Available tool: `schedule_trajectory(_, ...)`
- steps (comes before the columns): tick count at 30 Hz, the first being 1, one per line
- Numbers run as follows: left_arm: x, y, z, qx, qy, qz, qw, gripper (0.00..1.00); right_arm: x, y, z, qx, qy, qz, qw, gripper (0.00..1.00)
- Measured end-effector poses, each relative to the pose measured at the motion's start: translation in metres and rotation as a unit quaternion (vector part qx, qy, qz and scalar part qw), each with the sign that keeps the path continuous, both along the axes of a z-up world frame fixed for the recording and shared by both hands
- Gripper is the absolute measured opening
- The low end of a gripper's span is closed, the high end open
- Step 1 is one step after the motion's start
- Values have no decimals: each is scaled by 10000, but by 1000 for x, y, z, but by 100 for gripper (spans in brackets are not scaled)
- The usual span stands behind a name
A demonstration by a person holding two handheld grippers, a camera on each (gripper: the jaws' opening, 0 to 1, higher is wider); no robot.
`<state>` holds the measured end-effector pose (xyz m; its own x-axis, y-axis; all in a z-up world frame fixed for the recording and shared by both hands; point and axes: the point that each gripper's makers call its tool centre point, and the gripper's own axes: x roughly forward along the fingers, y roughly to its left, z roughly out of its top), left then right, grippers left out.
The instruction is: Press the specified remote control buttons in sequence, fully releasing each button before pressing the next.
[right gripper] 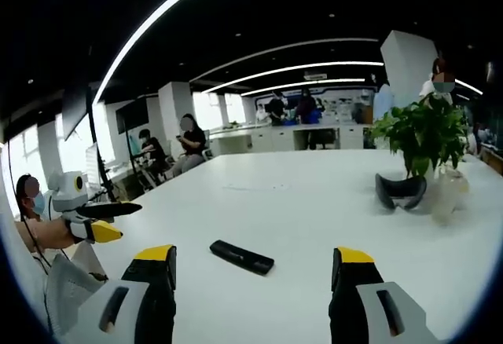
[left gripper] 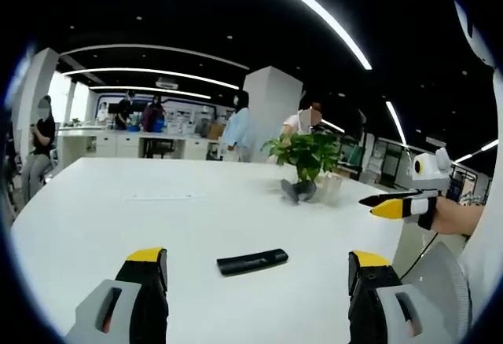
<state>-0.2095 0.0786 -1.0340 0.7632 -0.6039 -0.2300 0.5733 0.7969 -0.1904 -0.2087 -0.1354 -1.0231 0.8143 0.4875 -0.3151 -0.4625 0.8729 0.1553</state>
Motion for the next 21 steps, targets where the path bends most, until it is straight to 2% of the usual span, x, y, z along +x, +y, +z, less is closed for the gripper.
schedule_trajectory(21, 6, -2, 2, 52, -62, -92, 9999, 99, -6, -13, -6, 2, 27, -214, 9998, 79)
